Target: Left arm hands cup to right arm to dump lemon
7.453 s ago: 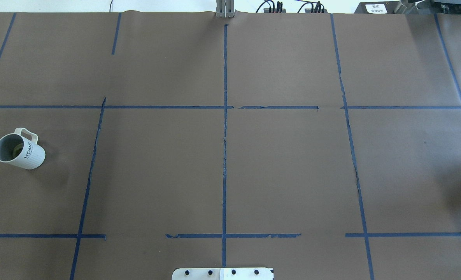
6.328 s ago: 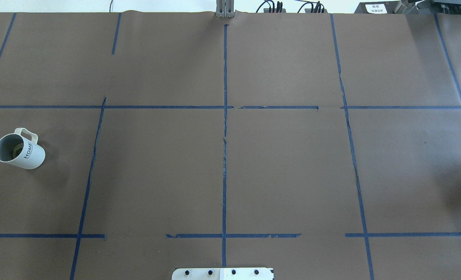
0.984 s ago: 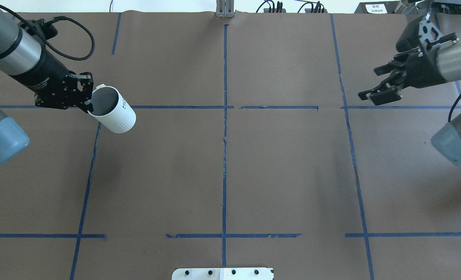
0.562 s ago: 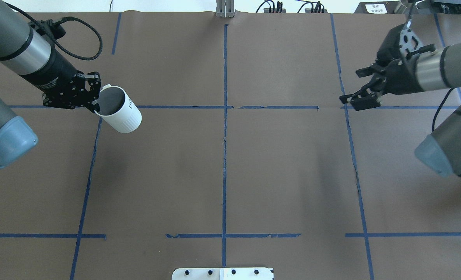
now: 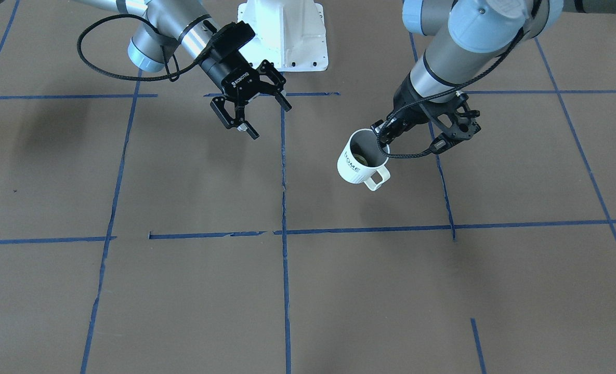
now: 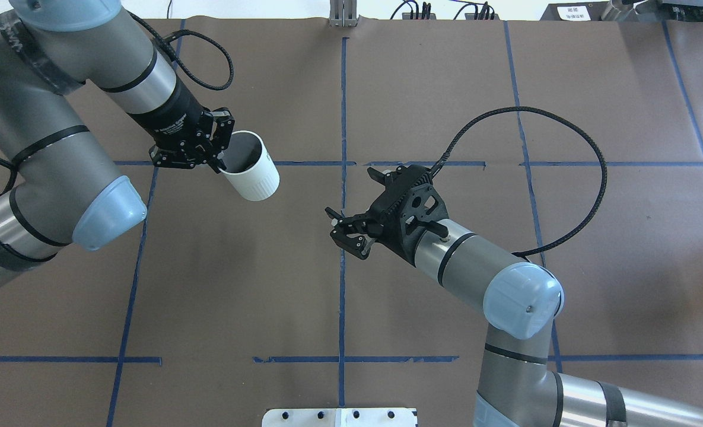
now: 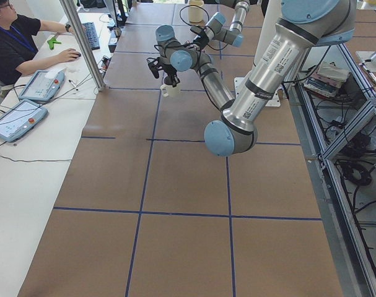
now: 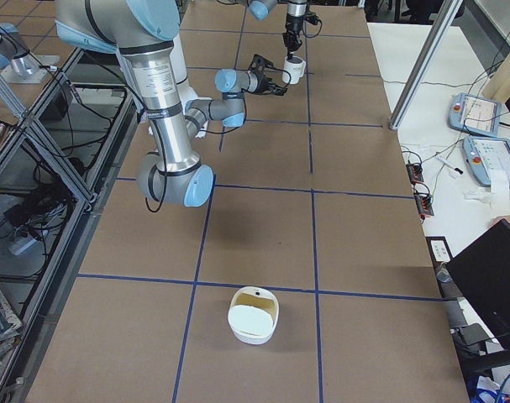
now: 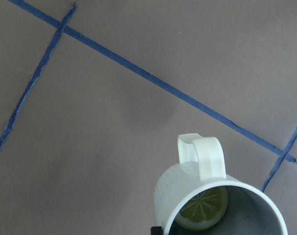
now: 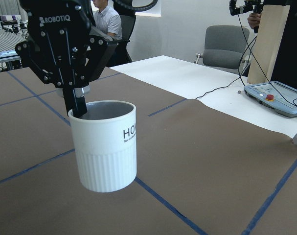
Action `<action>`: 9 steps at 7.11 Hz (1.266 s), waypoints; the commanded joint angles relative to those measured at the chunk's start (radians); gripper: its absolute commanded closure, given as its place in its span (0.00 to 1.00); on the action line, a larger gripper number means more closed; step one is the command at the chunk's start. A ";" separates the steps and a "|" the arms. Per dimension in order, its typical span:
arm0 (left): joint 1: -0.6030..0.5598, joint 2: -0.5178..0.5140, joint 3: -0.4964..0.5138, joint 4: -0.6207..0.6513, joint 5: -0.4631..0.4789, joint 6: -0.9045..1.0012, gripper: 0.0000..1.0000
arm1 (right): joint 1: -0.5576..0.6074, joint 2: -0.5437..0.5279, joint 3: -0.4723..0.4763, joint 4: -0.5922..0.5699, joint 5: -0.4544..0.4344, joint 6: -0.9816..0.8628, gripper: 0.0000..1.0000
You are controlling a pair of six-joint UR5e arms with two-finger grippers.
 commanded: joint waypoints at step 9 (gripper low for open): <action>0.144 -0.149 -0.006 -0.068 0.000 -0.276 1.00 | -0.014 0.009 -0.022 -0.002 -0.022 -0.002 0.01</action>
